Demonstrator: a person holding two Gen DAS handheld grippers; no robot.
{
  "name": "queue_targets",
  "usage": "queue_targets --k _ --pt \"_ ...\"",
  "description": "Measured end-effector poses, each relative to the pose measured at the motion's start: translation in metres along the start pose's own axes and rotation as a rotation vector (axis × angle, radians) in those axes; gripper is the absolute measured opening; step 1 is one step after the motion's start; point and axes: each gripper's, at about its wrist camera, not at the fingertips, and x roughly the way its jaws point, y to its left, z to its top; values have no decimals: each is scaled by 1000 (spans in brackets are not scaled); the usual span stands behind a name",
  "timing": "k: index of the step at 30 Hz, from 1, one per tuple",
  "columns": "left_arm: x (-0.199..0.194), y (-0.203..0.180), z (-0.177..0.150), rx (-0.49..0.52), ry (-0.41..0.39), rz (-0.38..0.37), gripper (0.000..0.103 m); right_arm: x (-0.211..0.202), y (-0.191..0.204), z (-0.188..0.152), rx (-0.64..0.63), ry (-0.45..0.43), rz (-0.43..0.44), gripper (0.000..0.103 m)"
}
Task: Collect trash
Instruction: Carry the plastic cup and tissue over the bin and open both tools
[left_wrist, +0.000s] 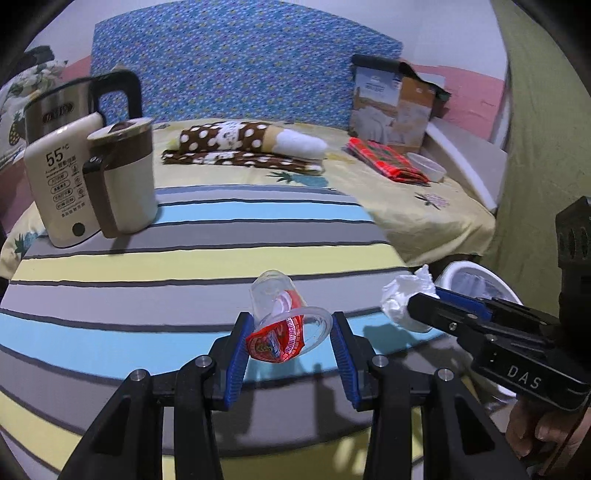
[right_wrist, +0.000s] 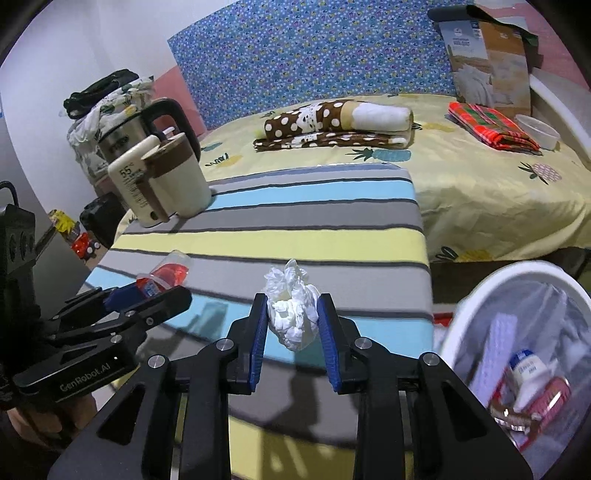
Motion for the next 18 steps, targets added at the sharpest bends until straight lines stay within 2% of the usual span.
queue_targets --k 9,18 --pt "-33 -38 -19 38 -21 -58 43 -31 -11 -19 31 -28 -19 30" --pt "-46 -70 -36 75 -16 -118 43 -58 -21 -36 58 -61 -60 30"
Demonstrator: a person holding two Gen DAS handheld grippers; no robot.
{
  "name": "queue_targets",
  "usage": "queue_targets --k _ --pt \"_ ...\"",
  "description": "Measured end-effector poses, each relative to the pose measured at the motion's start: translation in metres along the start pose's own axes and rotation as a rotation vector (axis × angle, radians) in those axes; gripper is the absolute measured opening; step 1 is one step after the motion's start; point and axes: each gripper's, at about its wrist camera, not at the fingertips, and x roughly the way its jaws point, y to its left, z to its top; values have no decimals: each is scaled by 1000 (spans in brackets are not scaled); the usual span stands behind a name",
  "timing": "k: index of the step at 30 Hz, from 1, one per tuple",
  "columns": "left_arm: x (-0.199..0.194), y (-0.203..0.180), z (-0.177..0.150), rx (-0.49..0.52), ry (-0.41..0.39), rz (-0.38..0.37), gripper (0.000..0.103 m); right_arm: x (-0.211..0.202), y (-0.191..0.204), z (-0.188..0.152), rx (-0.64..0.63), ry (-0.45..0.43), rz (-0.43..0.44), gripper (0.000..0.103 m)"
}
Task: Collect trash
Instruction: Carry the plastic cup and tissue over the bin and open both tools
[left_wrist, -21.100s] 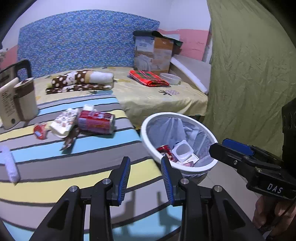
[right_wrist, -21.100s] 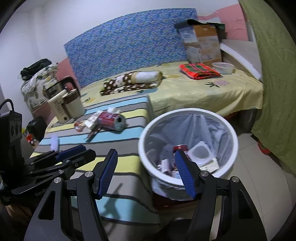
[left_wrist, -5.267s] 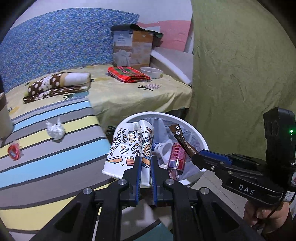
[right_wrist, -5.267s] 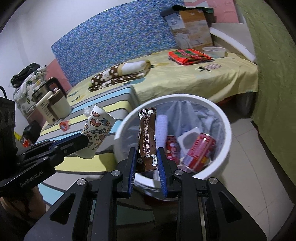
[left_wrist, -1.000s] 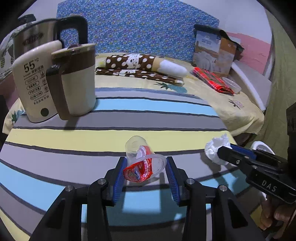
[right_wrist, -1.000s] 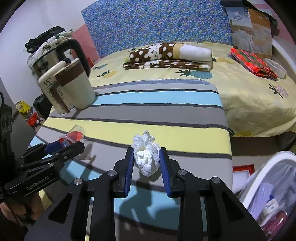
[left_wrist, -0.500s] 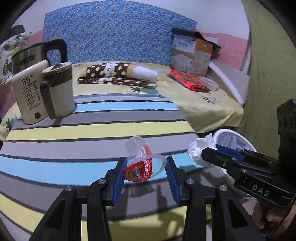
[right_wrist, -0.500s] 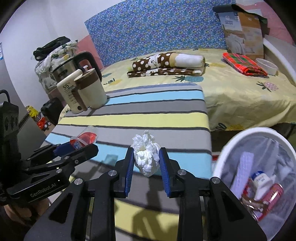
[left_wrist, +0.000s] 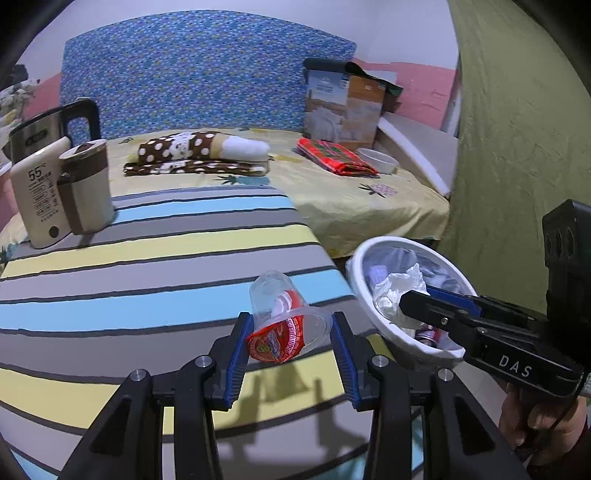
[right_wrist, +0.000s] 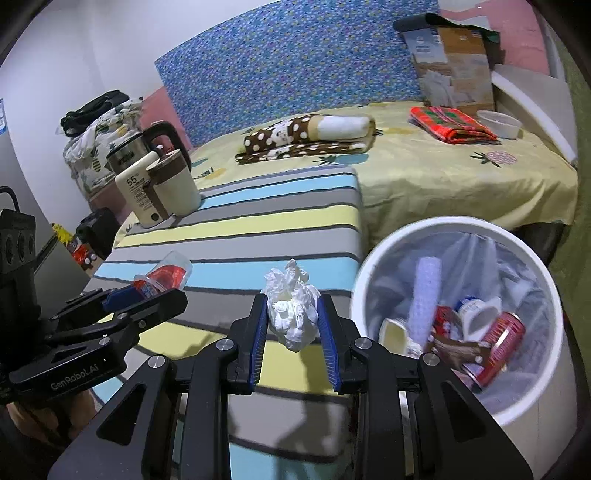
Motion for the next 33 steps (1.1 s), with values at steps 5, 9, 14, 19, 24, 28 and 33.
queue_targets --k 5,9,14,19,24,28,33 --pt "4 -20 -5 23 14 -34 43 -8 -10 -7 18 -7 -25 30" --pt "10 -38 -6 48 27 -60 43 -15 -21 -13 44 -14 -46 30" --pt "21 -57 -5 76 40 -94 43 -21 -39 -19 85 -20 -86 30" --pt "33 -74 -3 101 50 -127 43 -26 -57 -24 121 -20 -121 30" --pt "46 -91 1 130 61 -159 43 -30 -71 -26 153 -26 -151 30" --pt "54 -103 5 151 66 -179 43 -33 -81 -29 170 -25 -167 30" --pt "66 -119 12 174 68 -212 43 -35 -90 -34 188 -20 -183 30"
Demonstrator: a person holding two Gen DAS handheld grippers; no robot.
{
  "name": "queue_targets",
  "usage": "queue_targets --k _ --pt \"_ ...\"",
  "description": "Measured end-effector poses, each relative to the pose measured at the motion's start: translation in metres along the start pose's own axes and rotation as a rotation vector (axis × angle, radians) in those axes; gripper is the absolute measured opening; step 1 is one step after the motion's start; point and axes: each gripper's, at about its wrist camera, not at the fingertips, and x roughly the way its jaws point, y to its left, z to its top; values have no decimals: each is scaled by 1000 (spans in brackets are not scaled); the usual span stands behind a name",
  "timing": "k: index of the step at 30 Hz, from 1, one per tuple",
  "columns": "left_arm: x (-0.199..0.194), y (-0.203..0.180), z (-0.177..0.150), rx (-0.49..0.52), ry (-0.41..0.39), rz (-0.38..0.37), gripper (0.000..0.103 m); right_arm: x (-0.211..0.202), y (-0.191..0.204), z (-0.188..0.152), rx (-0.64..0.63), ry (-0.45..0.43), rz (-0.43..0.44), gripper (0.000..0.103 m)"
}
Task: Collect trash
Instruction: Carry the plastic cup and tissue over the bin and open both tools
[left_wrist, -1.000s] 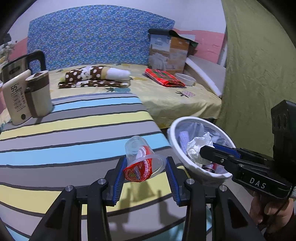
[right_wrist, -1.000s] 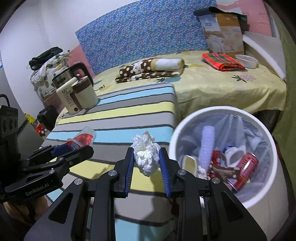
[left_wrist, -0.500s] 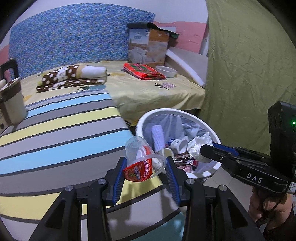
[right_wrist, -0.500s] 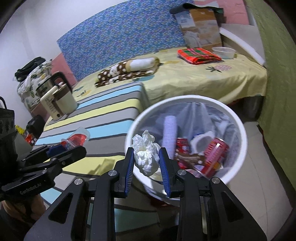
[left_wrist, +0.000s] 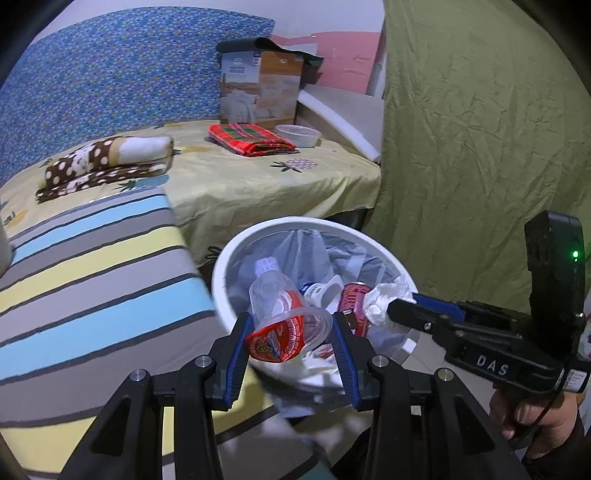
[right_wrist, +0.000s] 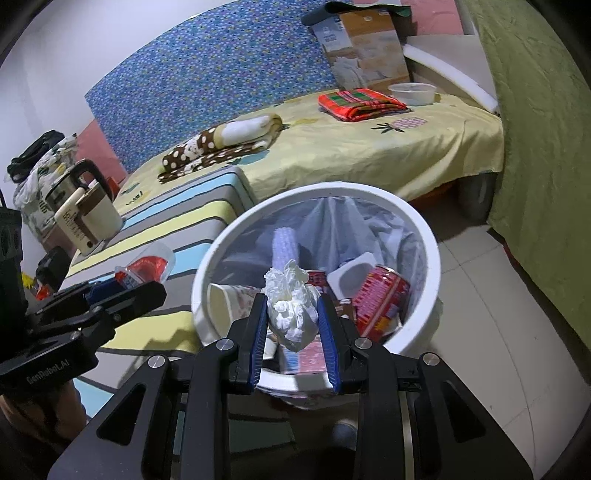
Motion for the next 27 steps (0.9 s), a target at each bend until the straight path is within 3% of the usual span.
queue_targets --k 16,19,22,27 --pt "48 -14 9 12 55 -90 43 11 -24 -1 33 45 -31 33" --pt "51 -10 10 -6 55 -85 51 13 -25 -1 27 48 -39 42" --pt "50 -6 11 -23 49 -84 52 11 -25 -1 26 37 -31 47" --pt "40 2 10 -43 38 -71 52 5 -20 -1 1 20 -24 48"
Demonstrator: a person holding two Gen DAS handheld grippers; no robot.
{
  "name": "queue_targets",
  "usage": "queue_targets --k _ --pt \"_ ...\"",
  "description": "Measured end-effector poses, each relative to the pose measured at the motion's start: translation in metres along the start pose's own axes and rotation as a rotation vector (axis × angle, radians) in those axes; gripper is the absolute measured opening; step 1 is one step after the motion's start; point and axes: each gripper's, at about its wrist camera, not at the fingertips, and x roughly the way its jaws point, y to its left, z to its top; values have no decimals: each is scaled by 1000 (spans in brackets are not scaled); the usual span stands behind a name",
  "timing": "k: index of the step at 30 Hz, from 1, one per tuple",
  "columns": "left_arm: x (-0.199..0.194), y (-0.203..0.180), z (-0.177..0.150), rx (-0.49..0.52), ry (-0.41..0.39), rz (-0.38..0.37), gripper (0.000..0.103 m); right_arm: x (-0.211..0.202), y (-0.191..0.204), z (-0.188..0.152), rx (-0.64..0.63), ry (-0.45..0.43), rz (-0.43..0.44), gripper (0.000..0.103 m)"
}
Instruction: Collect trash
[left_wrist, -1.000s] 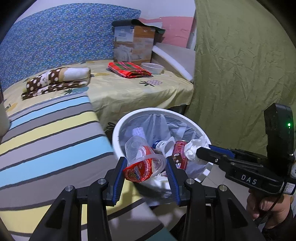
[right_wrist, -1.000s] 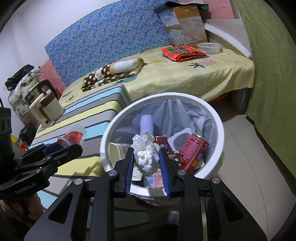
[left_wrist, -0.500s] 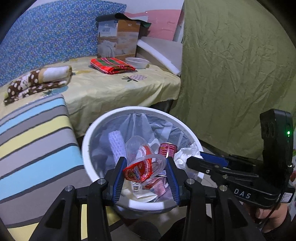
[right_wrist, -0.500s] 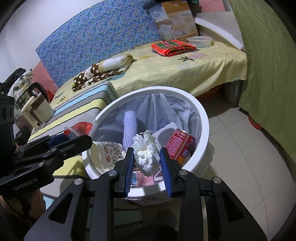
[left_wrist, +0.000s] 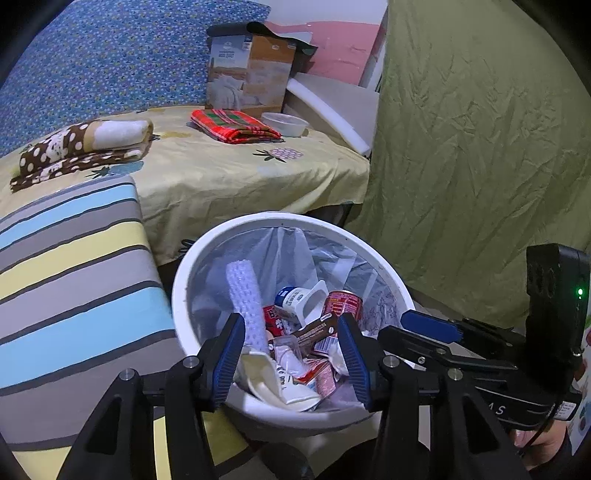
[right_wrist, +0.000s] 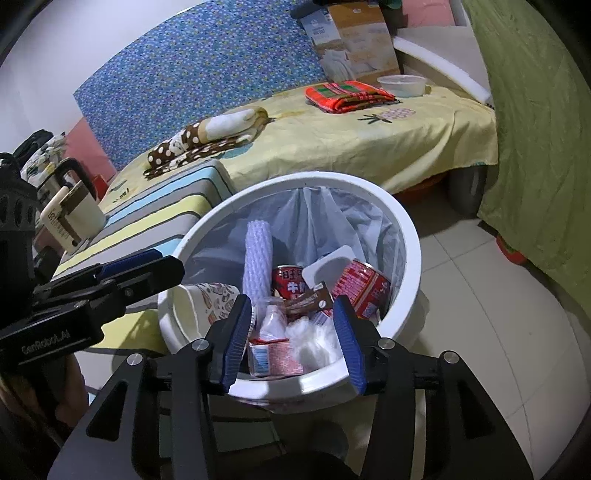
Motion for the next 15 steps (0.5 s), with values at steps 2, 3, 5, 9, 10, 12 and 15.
queue_targets --k 2,3,5,9,10,12,15 --pt "-5 1 -1 -4 -7 6 52 -2 2 0 -5 -4 1 48" --pt "-9 2 -3 -6 -10 9 52 -4 2 -1 -7 -6 0 48" --pt "-16 2 -5 -5 -17 18 52 -5 4 -1 -9 -9 -1 48" --pt "-28 -1 -9 5 -29 35 52 -11 10 -2 -19 -18 -2 49" --pt "-32 -2 -11 5 -32 40 52 -14 12 -3 -24 -20 -1 49" --pt "-39 -1 -14 2 -38 46 52 -18 17 -5 -33 -25 3 49" --pt "-50 1 -20 -3 -46 54 52 -20 23 -7 -42 -30 13 49"
